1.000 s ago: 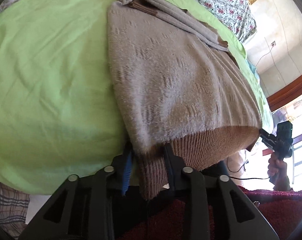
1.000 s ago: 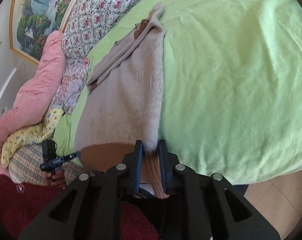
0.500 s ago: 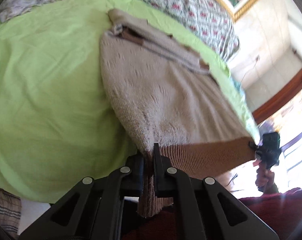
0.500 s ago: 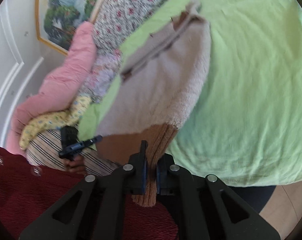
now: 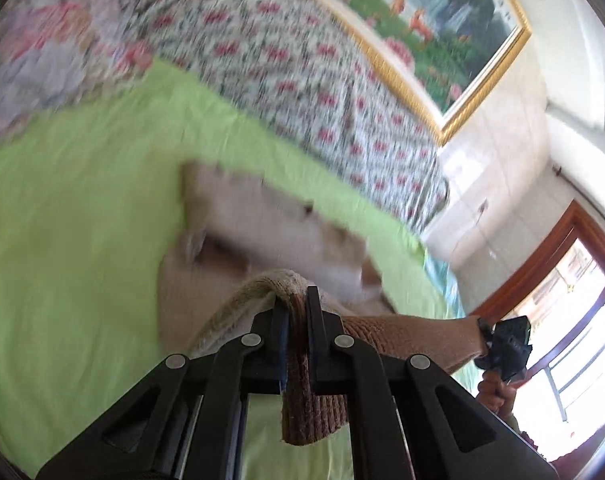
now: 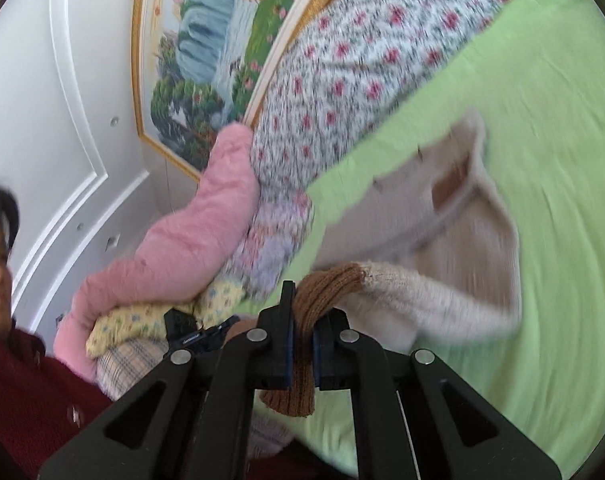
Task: Fold small clothes
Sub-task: 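Fold the hem up toward the collar with both tools and release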
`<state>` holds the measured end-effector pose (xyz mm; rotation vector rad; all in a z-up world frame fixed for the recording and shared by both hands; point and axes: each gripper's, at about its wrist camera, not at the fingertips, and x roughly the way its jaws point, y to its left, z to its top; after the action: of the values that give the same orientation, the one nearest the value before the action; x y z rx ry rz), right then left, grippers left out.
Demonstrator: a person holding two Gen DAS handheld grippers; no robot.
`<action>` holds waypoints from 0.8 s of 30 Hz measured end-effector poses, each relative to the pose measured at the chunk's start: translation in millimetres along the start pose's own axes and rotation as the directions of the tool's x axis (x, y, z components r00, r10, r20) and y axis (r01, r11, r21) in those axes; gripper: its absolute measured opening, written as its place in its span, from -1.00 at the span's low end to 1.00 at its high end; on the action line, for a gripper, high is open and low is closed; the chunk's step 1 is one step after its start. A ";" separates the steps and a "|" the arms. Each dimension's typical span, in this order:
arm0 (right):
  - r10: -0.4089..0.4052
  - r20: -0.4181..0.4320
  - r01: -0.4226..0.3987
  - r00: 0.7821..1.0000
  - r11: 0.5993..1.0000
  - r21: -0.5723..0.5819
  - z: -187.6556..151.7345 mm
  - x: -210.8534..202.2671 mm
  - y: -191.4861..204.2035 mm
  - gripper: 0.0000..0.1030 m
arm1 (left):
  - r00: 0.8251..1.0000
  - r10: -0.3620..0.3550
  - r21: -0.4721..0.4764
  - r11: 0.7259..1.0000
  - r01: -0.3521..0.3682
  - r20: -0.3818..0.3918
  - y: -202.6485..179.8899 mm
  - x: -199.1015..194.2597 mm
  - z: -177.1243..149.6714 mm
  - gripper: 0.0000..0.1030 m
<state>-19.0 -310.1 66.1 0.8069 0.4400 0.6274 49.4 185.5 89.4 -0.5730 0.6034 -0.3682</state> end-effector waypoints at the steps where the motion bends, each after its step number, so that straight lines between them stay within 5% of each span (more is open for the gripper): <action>1: -0.016 0.014 0.016 1.000 1.000 -0.015 14.6 9.8 -2.1 -0.85 | 1.000 0.007 0.023 1.000 -0.007 0.022 -4.0 8.0 16.3 -0.91; 7: -0.108 0.055 0.110 0.993 0.994 -0.018 89.2 58.7 -26.8 -0.85 | 0.998 0.047 0.107 0.993 -0.052 0.045 -15.6 71.5 86.6 -0.91; 12: -0.250 0.069 0.249 0.966 0.968 0.017 141.8 112.5 -63.2 -0.85 | 0.993 0.121 0.121 0.985 -0.121 0.010 -1.3 141.8 124.8 -0.91; 24: -0.473 -0.048 0.475 0.880 0.876 0.081 172.0 210.4 -165.3 -0.85 | 0.955 0.268 0.026 0.963 -0.267 -0.125 89.6 270.5 134.4 -0.90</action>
<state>293.2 -348.0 17.9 0.7394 0.6694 0.1592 354.6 178.6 11.6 -0.4534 0.7925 -0.1517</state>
